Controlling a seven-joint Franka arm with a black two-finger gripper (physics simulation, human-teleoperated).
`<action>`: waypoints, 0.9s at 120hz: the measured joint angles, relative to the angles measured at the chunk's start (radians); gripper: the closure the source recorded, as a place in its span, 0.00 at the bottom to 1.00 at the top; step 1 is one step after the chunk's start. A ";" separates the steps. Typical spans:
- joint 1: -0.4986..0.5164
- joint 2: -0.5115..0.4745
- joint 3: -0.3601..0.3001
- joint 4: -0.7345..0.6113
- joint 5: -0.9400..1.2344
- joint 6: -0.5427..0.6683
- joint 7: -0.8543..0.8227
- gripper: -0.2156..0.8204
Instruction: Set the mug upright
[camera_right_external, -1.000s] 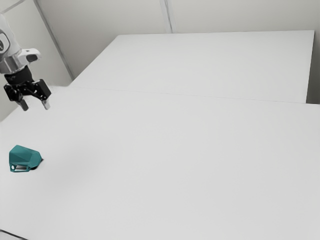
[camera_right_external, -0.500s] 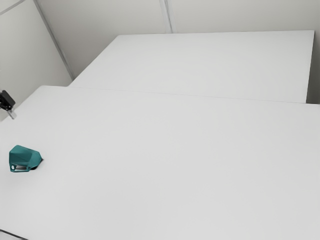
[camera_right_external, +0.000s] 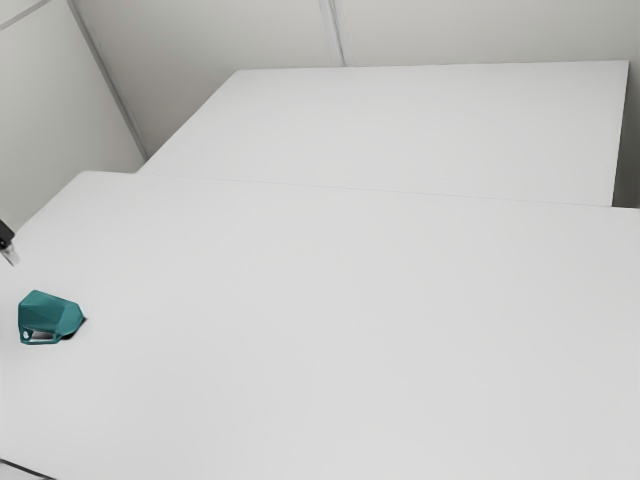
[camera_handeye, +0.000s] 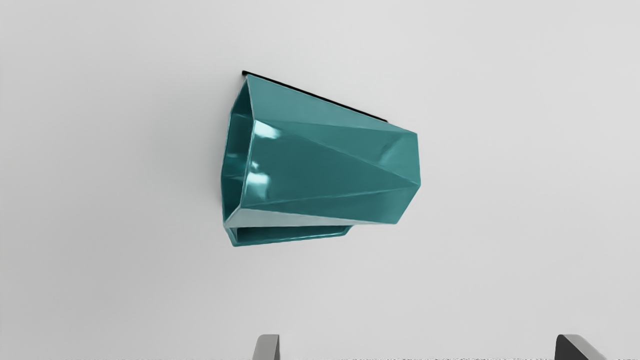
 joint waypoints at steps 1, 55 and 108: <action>0.002 0.002 0.000 -0.001 0.000 0.001 0.004 0.21; 0.100 0.136 -0.042 0.024 -0.063 0.100 0.188 0.21; 0.442 0.202 -0.303 0.141 -0.196 -0.003 0.317 0.21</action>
